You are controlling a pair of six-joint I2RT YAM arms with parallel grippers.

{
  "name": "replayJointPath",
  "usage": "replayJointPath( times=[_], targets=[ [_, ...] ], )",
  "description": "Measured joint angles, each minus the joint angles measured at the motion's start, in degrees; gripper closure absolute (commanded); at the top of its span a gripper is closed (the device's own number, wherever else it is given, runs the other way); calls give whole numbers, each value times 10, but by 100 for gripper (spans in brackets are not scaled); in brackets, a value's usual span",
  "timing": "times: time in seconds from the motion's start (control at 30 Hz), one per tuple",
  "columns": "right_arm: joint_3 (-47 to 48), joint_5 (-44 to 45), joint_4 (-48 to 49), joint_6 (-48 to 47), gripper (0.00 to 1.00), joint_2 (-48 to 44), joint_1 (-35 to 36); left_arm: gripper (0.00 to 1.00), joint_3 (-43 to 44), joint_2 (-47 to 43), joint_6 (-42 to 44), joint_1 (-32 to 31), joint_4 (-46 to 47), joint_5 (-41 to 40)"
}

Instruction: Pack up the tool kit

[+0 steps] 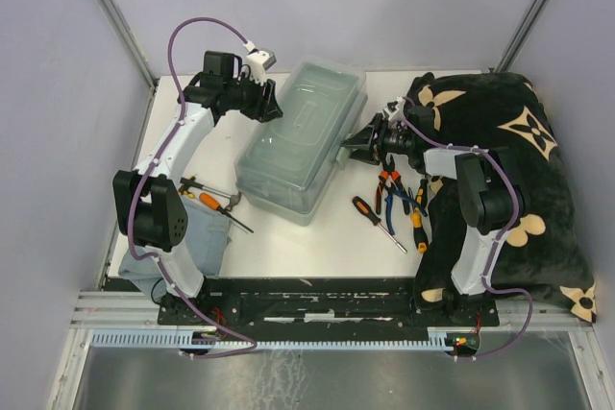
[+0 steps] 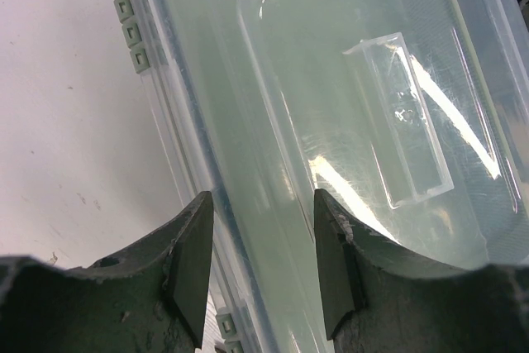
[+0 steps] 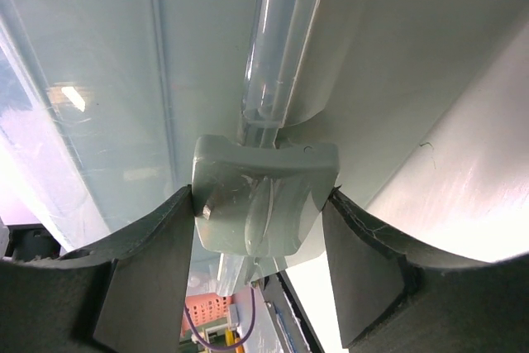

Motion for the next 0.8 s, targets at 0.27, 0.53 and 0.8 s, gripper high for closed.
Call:
replayJointPath(
  times=[0.27,0.53,0.8],
  targets=[
    [-1,4,-4,-23,15,-5,3,72,2,1,0,-1,-2,-3],
    [-13,9,-2,-27,22,-16,8,72,3,0,-1,-2,-3,-6],
    [-40,8,67,18,21,-16,9,72,3,0,-1,-2,-3,-7]
  ],
)
